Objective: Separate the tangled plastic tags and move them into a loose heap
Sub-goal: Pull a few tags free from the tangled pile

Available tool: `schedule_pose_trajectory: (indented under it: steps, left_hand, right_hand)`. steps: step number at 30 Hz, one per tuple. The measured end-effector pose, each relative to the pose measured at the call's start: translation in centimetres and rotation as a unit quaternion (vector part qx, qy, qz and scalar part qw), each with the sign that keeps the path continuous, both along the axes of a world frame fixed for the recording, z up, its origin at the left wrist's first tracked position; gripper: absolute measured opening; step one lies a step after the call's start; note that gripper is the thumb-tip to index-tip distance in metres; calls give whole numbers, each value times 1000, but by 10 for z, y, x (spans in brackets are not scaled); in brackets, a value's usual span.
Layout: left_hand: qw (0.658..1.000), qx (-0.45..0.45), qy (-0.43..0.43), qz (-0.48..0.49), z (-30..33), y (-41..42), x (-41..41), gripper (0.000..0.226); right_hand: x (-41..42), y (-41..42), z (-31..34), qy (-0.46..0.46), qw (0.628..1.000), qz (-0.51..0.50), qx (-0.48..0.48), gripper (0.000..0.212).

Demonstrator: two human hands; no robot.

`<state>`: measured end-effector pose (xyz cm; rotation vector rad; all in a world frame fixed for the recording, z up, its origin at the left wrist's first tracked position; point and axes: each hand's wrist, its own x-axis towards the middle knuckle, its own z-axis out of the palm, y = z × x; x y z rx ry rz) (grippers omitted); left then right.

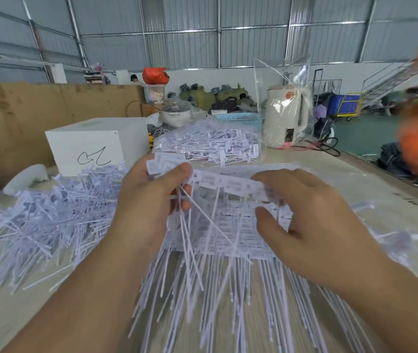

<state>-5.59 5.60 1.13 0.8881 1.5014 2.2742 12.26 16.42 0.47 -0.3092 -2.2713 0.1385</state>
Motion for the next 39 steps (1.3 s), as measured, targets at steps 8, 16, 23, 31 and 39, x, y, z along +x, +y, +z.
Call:
schedule_pose_trajectory:
  steps: [8, 16, 23, 31, 39]
  left_hand:
    - [998, 9, -32, -48, 7, -2, 9, 8]
    - [992, -48, 63, -94, 0, 2, 25, 16]
    - [979, -76, 111, -151, -3, 0, 31, 25]
    - [992, 21, 20, -119, -3, 7, 42, 20]
    - [976, 67, -178, -109, -8, 9, 40, 6]
  right_hand:
    - [1, 5, 3, 27, 997, 11, -66, 49]
    - [-1, 15, 0, -47, 998, -7, -38, 38]
    - [-3, 15, -6, -130, 973, 131, -141, 15]
    - [-12, 5, -13, 7, 988, 75, -137, 42]
    - [-13, -1, -11, 130, 974, 52, -176, 42]
